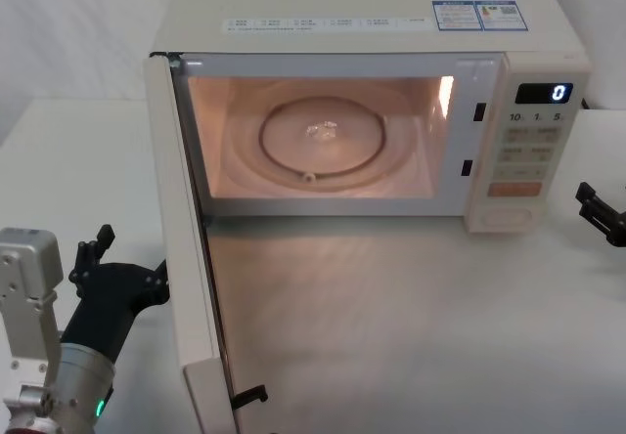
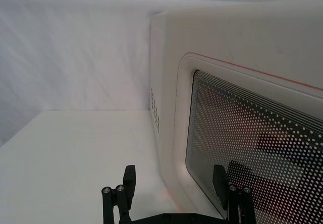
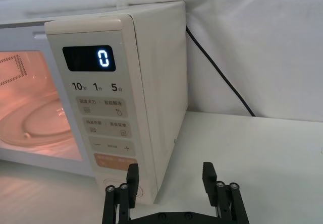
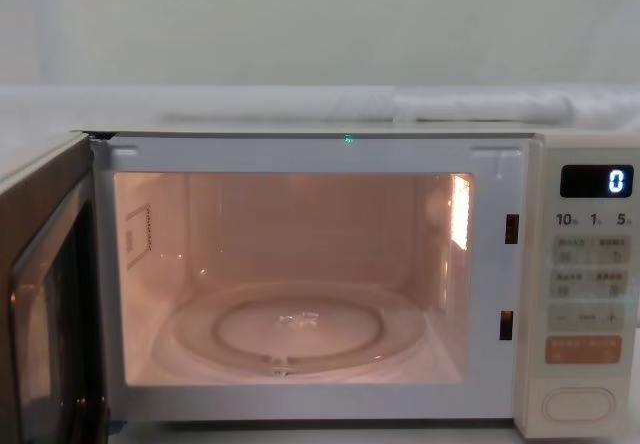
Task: Press the button to open the microwave door with one hand; close the microwave door with the other hand.
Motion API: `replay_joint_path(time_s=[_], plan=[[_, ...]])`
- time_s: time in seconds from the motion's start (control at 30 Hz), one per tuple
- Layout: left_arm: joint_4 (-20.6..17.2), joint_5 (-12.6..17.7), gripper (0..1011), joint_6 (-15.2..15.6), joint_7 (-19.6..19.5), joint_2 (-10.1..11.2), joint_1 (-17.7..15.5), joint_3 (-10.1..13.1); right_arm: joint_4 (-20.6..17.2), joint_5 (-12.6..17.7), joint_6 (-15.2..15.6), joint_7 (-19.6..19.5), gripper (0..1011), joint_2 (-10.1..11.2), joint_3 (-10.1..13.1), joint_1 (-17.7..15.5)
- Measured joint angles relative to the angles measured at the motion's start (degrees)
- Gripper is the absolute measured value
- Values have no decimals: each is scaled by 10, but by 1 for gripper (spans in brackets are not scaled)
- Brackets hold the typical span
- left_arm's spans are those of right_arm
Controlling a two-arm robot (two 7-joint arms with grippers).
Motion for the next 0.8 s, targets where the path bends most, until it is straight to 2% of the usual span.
replay_joint_path(time_s=[0.03, 0.27, 0.8], plan=[[0, 0, 1001, 0, 0, 0, 0, 0, 0, 0, 0, 0, 838, 0, 0, 0], [0, 0, 1001, 0, 0, 0, 0, 0, 0, 0, 0, 0, 997, 0, 0, 0], [0, 0, 1001, 0, 0, 0, 0, 0, 0, 0, 0, 0, 1002, 0, 0, 0]])
